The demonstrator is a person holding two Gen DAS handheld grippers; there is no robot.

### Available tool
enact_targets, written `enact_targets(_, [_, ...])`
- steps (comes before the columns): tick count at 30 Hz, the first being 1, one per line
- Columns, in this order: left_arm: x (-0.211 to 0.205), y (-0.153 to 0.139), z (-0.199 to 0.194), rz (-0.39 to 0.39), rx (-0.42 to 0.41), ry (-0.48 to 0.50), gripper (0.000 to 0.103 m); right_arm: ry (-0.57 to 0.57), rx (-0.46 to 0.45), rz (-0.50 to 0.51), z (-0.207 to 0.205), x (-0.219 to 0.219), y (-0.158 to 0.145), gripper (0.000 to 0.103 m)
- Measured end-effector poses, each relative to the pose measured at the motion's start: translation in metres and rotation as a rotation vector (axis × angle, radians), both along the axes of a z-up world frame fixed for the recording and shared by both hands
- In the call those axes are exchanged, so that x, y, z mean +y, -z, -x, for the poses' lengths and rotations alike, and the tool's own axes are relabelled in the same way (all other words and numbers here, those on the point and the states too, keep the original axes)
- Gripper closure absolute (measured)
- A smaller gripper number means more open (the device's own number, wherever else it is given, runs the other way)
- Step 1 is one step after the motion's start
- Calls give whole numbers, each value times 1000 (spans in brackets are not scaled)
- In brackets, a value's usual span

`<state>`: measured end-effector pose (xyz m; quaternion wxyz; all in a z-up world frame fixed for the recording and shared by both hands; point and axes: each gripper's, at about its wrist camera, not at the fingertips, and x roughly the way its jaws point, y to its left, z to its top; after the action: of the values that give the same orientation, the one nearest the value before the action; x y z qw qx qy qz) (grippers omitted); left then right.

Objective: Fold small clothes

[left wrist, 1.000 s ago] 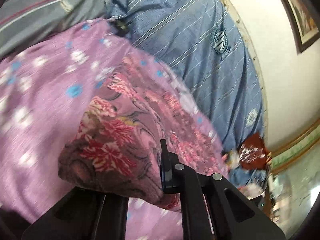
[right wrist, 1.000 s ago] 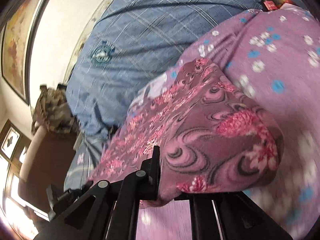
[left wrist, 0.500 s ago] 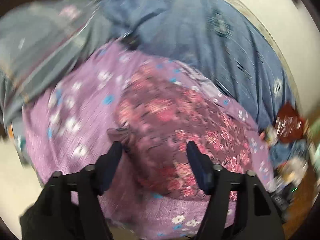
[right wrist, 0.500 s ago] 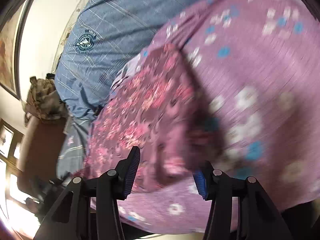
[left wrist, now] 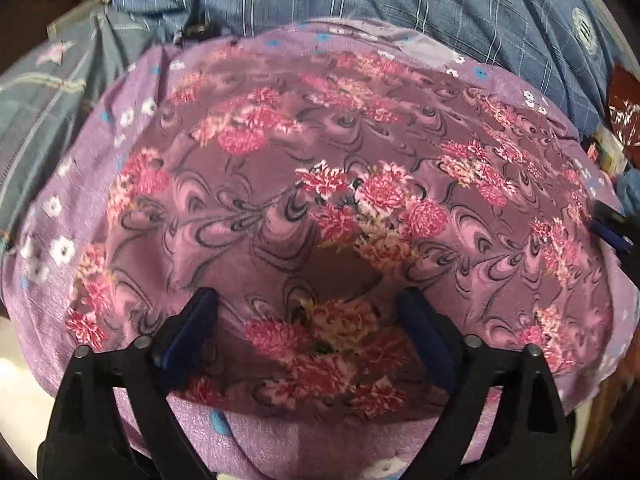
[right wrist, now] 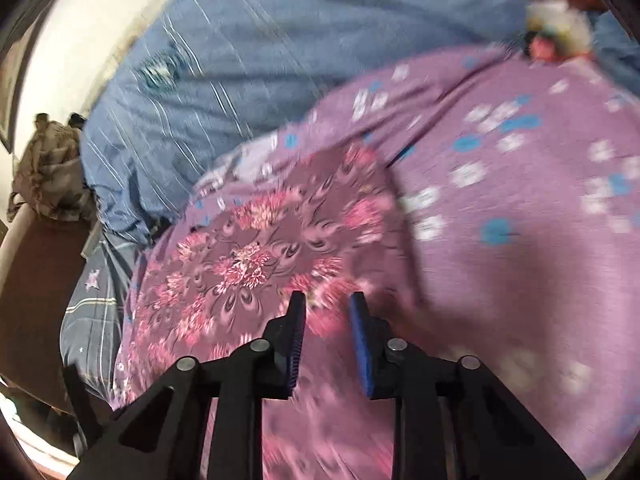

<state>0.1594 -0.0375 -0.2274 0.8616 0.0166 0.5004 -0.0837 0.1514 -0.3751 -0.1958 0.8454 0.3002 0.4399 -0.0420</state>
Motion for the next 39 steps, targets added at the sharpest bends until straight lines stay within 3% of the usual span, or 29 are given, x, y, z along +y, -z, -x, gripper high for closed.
enact_targets(1, [0,0,0,-4,1,0,6,-4,44,-2,-11,0,12,80])
enact_targets(2, [-2,3,-1,-6,10,3,0,11,12,9,-12,-2,12,83])
enact_targets(7, [-5,6,-2,-32,19,16,0,7,-49,-108,19,-28,-6,74])
enact_targets(9, [-9,7,3,-23,-2,16,0,56,-97,-144,54,-52,-14,53])
enact_targets(11, [-11,7,9,-37,-11,42,0,89,-126,-238,84,-71,-11,43])
enact_targets(13, [-15,4,9,-71,57,36,0,109,-140,-336,106,-84,-2,42])
enact_targets(15, [-19,-4,10,-45,81,22,0,110,-132,-393,117,-90,9,42])
enact_targets(17, [-26,-20,8,17,46,30,0,111,-123,-429,119,-90,16,42])
enact_targets(20, [-37,-32,-3,-5,33,22,0,92,-94,-467,104,-79,28,42])
enact_targets(22, [-43,-30,-11,-25,35,21,0,78,-56,-470,90,-73,37,42])
enact_targets(25, [-49,-4,-31,-85,102,41,0,44,-54,-516,70,-62,40,42])
enact_targets(28, [-53,-8,-27,-110,68,57,0,-51,6,-472,52,-38,40,45])
enact_targets(29, [-52,-10,-27,-104,78,61,0,-67,27,-415,48,-30,36,55])
enact_targets(30, [-50,-11,-27,-92,86,66,0,-74,48,-369,45,-27,33,77])
enact_targets(31, [-46,-14,-28,-71,96,70,0,-77,64,-348,44,-24,28,82])
enact_targets(39, [49,-54,-39,75,51,-60,0,-135,-42,-201,32,12,-58,88])
